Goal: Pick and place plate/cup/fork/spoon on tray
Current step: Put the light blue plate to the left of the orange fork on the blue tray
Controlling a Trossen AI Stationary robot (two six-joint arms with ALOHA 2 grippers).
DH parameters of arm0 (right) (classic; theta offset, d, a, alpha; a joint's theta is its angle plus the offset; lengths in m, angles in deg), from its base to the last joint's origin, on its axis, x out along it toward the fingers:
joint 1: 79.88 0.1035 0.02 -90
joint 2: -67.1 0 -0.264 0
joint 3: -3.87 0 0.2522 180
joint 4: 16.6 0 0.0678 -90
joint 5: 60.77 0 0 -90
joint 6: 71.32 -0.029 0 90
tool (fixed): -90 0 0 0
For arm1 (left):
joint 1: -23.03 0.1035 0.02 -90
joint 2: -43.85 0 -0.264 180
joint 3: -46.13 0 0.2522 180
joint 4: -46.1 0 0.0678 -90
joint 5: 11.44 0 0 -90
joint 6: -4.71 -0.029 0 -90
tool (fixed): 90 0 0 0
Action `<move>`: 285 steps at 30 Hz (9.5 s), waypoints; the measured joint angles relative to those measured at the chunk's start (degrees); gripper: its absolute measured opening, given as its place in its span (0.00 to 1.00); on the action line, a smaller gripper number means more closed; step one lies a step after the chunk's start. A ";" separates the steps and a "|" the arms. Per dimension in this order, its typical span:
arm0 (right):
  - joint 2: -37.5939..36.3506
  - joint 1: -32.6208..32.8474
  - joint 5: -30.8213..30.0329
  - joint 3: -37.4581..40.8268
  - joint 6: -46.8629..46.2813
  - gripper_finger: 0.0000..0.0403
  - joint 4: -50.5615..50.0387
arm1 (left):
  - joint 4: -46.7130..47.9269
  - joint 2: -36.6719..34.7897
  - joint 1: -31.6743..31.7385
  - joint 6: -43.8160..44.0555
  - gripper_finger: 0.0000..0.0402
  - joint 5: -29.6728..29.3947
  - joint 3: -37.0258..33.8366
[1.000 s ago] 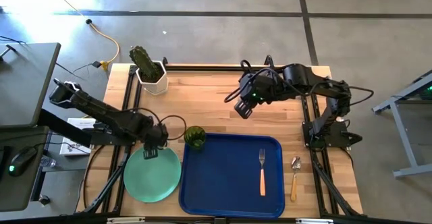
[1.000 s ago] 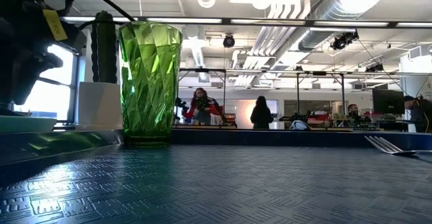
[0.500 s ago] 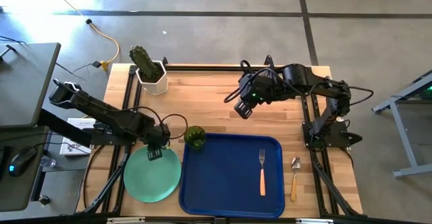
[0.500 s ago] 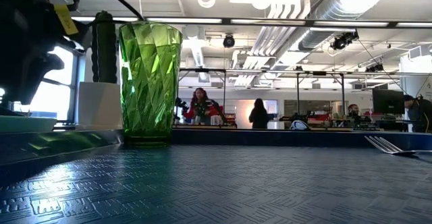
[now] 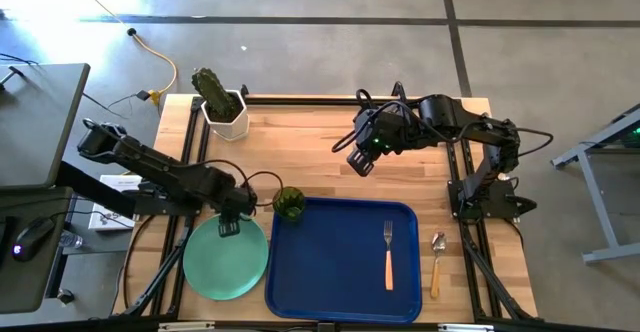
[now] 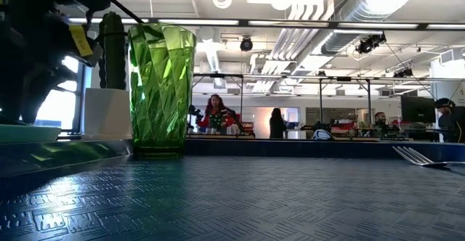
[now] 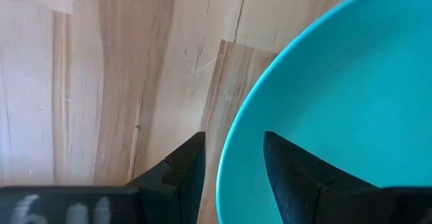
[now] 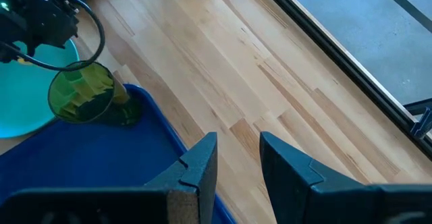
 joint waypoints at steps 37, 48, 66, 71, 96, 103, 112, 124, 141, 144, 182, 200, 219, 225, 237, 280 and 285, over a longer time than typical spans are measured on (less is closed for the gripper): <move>-0.04 0.00 0.28 0.00 0.34 0.26 0.15 | 10.61 -6.90 3.34 13.34 0.34 3.82 0.00; -0.07 0.00 0.25 0.00 3.45 0.26 0.37 | 10.78 -8.13 3.34 25.07 0.34 4.43 -0.04; -0.06 0.00 0.33 0.00 3.64 0.26 0.35 | 5.96 -6.97 2.92 20.95 0.34 7.89 -5.33; -0.07 0.00 0.35 0.00 3.50 0.26 0.35 | 4.28 -6.99 2.94 19.55 0.34 8.66 -7.28; -0.05 0.00 0.46 0.00 2.89 0.26 0.37 | 0.39 -6.99 2.90 15.66 0.02 10.91 -10.56; -0.06 0.00 0.46 0.00 2.56 0.26 0.37 | 0.16 -7.01 2.94 15.20 0.01 10.92 -10.49; -0.04 0.00 0.46 0.00 2.43 0.26 0.59 | 0.93 -7.11 2.96 13.52 0.01 11.81 -10.49; -0.04 0.00 0.44 0.00 1.92 0.26 0.88 | 7.44 -10.66 2.96 13.10 0.00 10.87 -5.90; -0.04 0.00 0.44 0.00 1.91 0.26 3.71 | 20.57 -15.45 2.96 11.03 0.00 10.28 6.36; -0.04 0.00 0.44 0.00 1.90 0.26 4.06 | 22.02 -15.94 2.96 10.88 0.00 10.37 9.50; -2.48 -0.07 -24.88 0.00 -9.30 0.26 10.80 | 4.38 0.29 5.34 -19.25 0.00 -9.20 48.22; -3.19 -3.10 -25.09 0.00 -9.32 0.26 2.97 | -0.07 17.07 7.16 -9.33 0.00 -9.25 54.18; -3.19 -8.33 -14.83 0.00 7.56 0.26 1.53 | -4.37 26.65 5.59 20.12 0.00 -12.15 54.18; -3.17 -8.31 -12.67 0.00 10.51 0.26 1.40 | -4.27 29.36 3.41 26.85 0.00 -12.41 54.16; -3.17 -8.31 -10.27 0.00 11.61 0.26 1.36 | -1.28 29.51 -0.99 39.25 0.00 -17.03 54.18; -3.15 -8.31 -6.08 -0.02 10.10 0.26 -0.98 | 1.90 40.92 -13.91 73.81 0.00 -13.75 54.16; -3.15 -8.26 -5.01 -0.02 10.51 0.26 -1.00 | 1.39 43.23 -13.35 75.68 0.00 -13.09 54.16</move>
